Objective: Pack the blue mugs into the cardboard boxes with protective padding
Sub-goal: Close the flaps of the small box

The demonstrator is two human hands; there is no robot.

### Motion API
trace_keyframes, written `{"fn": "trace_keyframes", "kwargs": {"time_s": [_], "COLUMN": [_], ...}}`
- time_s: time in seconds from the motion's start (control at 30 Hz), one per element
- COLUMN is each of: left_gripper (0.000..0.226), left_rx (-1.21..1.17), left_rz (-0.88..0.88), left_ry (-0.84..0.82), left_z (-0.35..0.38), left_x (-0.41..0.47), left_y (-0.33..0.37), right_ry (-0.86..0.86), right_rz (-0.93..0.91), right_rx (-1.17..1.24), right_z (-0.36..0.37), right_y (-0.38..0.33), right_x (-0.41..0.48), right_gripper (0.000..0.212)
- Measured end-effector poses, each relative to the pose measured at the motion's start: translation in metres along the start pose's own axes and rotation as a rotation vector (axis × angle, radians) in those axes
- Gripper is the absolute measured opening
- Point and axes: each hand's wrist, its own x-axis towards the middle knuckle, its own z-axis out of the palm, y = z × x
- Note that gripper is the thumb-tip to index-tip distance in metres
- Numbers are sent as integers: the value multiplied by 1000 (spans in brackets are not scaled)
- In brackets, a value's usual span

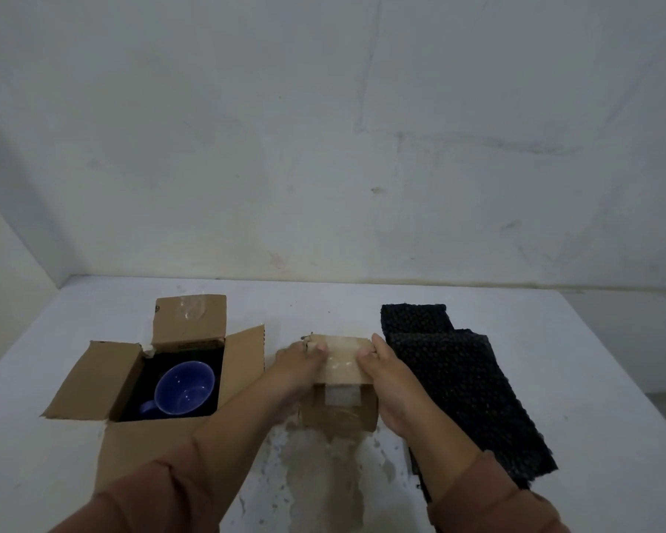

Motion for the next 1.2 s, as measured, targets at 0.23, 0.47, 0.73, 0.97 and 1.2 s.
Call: {"fn": "trace_keyframes", "kwargs": {"time_s": [0.23,0.47,0.73,0.97,1.2], "left_gripper": [40,27,51,47,62], "left_rx": [-22,-36,101,127,125], "left_rz": [138,223,241,287,234], "left_ry": [-31,-8,-14,10,-100], "left_z": [1,4,2,3,-4], "left_x": [10,20,36,35,28], "left_y": [6,4,-11,-13,-8], "right_ry": [100,131,79,38,-48], "right_rz": [-111,-195,-253,-238,-215], "right_rx": [-131,-228,-342,-431,-559], "right_z": [7,7,0,-11,-19], "right_y": [-4,-5,1,-2,-10], "right_x": [11,16,20,19,17], "right_gripper": [42,55,83,68,81]}}
